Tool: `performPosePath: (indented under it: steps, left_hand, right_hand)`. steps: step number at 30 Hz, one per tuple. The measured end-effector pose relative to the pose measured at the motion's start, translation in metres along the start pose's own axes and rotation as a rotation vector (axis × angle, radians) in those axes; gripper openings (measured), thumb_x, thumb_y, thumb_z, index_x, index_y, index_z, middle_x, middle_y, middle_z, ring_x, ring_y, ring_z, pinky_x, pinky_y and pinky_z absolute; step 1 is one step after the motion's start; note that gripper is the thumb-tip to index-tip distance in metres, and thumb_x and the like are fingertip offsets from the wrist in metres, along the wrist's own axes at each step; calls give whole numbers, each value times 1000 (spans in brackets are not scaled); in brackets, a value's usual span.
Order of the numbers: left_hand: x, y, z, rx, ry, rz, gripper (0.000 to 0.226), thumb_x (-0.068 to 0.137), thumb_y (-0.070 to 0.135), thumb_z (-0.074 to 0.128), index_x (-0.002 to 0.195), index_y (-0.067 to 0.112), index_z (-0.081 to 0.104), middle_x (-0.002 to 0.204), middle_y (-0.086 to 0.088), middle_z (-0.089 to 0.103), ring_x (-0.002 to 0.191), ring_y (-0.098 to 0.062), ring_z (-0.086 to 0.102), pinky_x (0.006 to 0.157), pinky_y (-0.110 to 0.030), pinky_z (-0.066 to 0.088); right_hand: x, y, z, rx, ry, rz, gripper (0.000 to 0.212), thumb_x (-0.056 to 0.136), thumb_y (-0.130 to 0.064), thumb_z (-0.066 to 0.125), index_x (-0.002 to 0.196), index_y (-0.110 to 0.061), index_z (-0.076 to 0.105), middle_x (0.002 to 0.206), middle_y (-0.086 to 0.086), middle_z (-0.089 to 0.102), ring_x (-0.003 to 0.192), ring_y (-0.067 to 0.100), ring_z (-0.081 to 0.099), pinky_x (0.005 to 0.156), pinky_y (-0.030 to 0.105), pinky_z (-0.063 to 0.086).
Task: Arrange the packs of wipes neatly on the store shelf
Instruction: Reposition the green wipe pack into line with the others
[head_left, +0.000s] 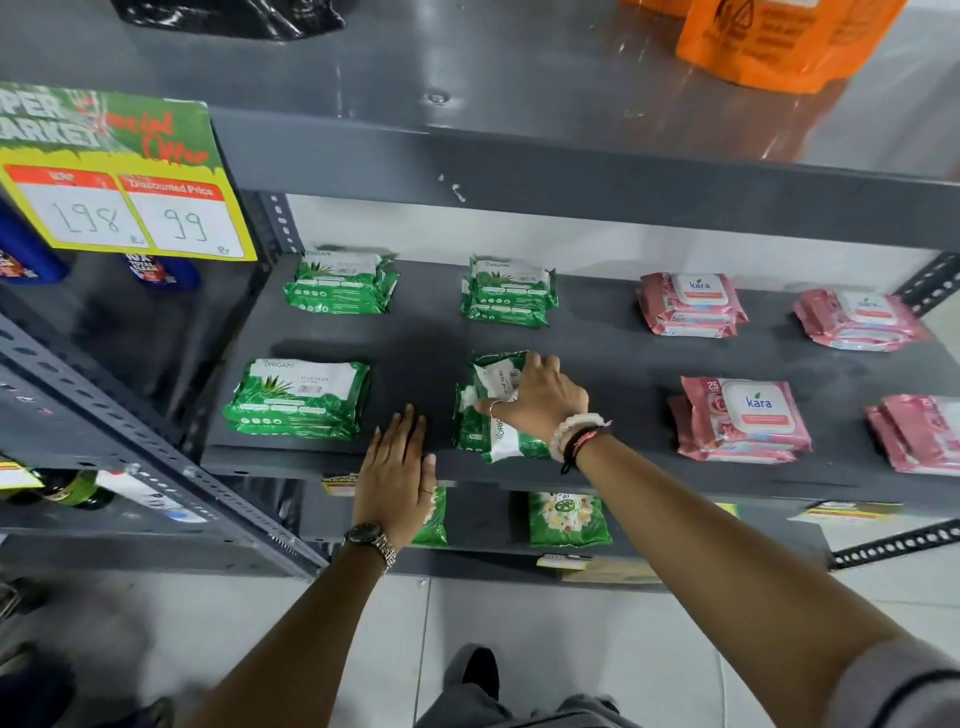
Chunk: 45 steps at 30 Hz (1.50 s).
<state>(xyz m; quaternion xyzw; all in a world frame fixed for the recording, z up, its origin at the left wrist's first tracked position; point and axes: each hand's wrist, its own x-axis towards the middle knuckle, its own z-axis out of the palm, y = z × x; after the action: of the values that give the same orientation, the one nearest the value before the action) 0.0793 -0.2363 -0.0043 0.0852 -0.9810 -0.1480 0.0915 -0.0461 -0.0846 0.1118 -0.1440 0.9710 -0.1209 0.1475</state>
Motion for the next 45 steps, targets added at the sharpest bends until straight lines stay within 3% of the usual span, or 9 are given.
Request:
performPosePath:
  steps: [4, 6, 8, 10, 17, 23, 33, 42, 45]
  left_hand:
    - [-1, 0, 0, 3, 9, 2, 52, 96, 30, 22, 137, 3, 40, 147, -15, 34, 135, -29, 29, 113, -38, 13]
    - [-1, 0, 0, 0, 18, -1, 52, 96, 30, 23, 137, 3, 40, 147, -15, 34, 135, -29, 29, 112, -39, 13]
    - [-1, 1, 0, -4, 23, -3, 52, 95, 30, 24, 136, 3, 40, 147, -15, 34, 135, -28, 30, 112, -39, 14]
    - [-1, 1, 1, -2, 27, -2, 52, 95, 30, 24, 136, 3, 41, 147, -15, 35, 135, -28, 30, 112, -39, 15]
    - [-1, 0, 0, -9, 18, -4, 52, 96, 31, 23, 136, 3, 42, 146, -15, 35, 134, -29, 32, 112, -39, 14]
    - [-2, 1, -1, -18, 20, -2, 53, 96, 32, 22, 136, 3, 41, 146, -15, 35, 134, -28, 31, 112, -40, 15]
    - [0, -1, 2, -9, -2, -7, 53, 95, 31, 24, 135, 2, 41, 146, -16, 35, 134, -30, 32, 112, -40, 14]
    - [1, -1, 2, -23, -13, -10, 56, 94, 34, 23, 136, 1, 40, 148, -15, 31, 135, -30, 30, 112, -43, 18]
    - [5, 9, -5, -94, 80, -78, 61, 96, 39, 16, 141, -1, 25, 152, -14, 17, 140, -26, 16, 113, -46, 13]
  right_hand:
    - [4, 3, -9, 3, -53, -93, 89, 85, -65, 43, 147, -10, 13, 147, 20, 29, 133, 39, 38, 105, 53, 39]
    - [6, 8, -21, -35, -34, -322, 67, 93, -30, 48, 149, -16, 13, 154, 14, 20, 141, 35, 27, 110, 56, 33]
    - [7, 14, -33, -220, -57, -570, 80, 80, 7, 49, 147, -24, 19, 160, 4, 10, 147, 28, 11, 113, 55, 29]
    - [6, 16, -39, -479, -78, -747, 87, 74, 18, 46, 145, -29, 26, 161, -2, 4, 148, 26, 1, 116, 58, 21]
    - [8, 16, -34, -662, -113, -793, 75, 79, 5, 55, 144, -23, 32, 161, -2, 7, 148, 29, -5, 115, 58, -4]
    - [9, 18, -31, -423, -173, -494, 79, 76, -54, 66, 140, -17, 37, 139, 5, 51, 141, 26, 31, 119, 52, 6]
    - [-5, 20, -20, -278, -14, -395, 74, 76, -58, 63, 140, -29, 38, 127, 6, 60, 119, 31, 53, 102, 44, 40]
    - [-9, 28, -9, -272, 34, -416, 79, 76, -60, 62, 141, -25, 34, 122, 10, 60, 117, 34, 53, 99, 46, 44]
    - [-9, 41, -10, -234, 48, -443, 97, 74, -67, 58, 149, -22, 16, 142, 16, 44, 133, 36, 38, 112, 51, 32]
